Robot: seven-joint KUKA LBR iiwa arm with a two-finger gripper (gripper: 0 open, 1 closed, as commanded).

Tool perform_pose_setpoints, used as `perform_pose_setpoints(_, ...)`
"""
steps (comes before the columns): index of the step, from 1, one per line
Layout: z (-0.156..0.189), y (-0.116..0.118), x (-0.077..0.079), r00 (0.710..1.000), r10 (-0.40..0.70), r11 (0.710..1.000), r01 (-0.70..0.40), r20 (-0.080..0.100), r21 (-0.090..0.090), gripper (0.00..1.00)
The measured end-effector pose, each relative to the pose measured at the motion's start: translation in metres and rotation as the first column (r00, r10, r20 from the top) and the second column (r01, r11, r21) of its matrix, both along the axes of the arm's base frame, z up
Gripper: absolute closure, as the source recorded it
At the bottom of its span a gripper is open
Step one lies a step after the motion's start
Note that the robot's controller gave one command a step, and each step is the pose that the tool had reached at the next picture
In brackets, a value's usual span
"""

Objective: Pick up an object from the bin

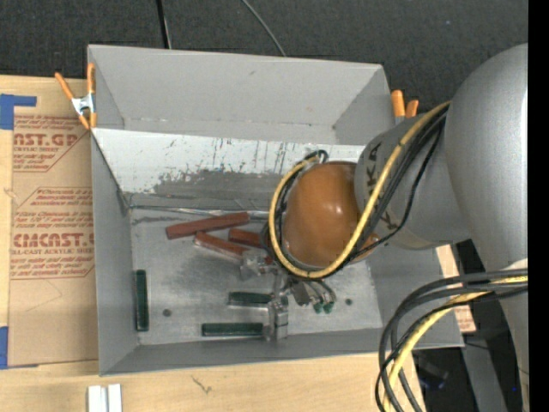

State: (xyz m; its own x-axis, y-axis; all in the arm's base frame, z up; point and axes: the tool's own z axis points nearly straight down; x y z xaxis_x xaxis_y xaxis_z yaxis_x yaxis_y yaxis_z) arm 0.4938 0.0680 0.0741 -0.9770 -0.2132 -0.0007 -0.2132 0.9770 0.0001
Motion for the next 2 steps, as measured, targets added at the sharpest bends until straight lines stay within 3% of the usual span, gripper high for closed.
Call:
perform_pose_setpoints(1,0.0114,0.0454,-0.0109,1.0,0.027,1.0,-0.027,0.0,0.003,1.0)
perform_pose_setpoints(2,0.0113,0.0454,-0.0109,1.0,0.027,1.0,-0.027,0.0,0.003,1.0)
